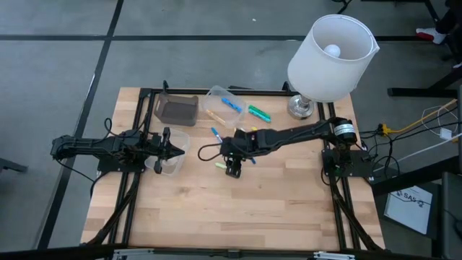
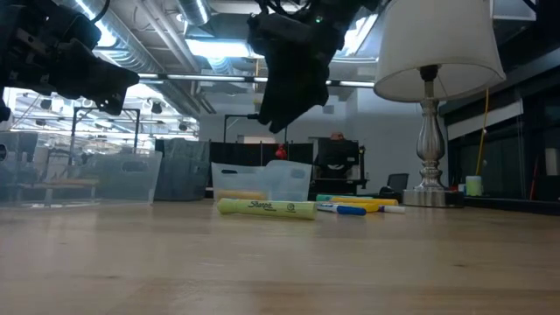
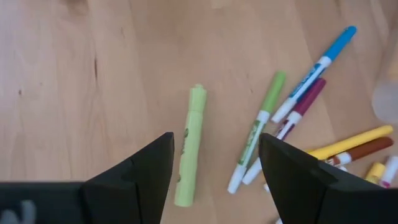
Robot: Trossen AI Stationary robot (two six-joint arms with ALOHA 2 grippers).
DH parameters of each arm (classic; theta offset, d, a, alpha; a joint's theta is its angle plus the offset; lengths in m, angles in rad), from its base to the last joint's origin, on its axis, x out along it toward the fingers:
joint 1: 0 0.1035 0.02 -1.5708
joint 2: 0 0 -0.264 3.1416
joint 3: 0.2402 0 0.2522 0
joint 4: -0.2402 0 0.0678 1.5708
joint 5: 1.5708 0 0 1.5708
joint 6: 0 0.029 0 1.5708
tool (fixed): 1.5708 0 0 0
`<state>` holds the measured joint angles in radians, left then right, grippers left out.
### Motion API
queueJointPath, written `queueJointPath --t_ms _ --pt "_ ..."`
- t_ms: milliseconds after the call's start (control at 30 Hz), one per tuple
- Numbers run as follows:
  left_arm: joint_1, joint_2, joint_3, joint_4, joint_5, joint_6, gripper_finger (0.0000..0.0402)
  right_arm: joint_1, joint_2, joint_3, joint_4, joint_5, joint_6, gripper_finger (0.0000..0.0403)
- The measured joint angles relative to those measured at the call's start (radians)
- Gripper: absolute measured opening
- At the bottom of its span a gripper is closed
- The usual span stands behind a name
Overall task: Pick & Place Markers
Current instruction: Put the light green highlighter into the top transparent bin
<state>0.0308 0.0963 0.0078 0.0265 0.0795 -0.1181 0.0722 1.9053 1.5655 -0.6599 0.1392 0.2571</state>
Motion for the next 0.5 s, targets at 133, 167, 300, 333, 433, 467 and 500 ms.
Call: queueJointPath --t_ms 133,167,300,333,433,467,500 --pt "0.000 0.000 0.000 0.000 0.000 0.000 0.0006 0.002 0.000 -0.021 0.015 0.001 0.000 0.0233" --pt "0.000 0.000 0.000 0.000 0.000 0.000 0.0006 0.002 0.000 -0.029 0.019 0.001 0.000 0.0233" --pt "0.000 0.000 0.000 0.000 0.000 0.000 0.0006 0.008 0.000 -0.059 0.041 0.000 -0.001 0.0233" --pt "0.000 0.000 0.000 0.000 0.000 0.000 0.0006 0.009 0.000 -0.065 0.055 0.000 0.000 0.0233" --pt "0.000 0.000 0.000 0.000 0.000 0.000 0.0006 0.016 0.010 -0.079 0.094 0.000 -0.002 0.0233" --pt "0.000 0.000 0.000 0.000 0.000 0.000 0.0006 0.016 0.017 -0.082 0.099 0.000 -0.001 0.0233" --pt "0.000 0.000 0.000 0.000 0.000 0.000 0.0006 0.017 0.026 -0.083 0.101 0.000 0.000 0.0233"
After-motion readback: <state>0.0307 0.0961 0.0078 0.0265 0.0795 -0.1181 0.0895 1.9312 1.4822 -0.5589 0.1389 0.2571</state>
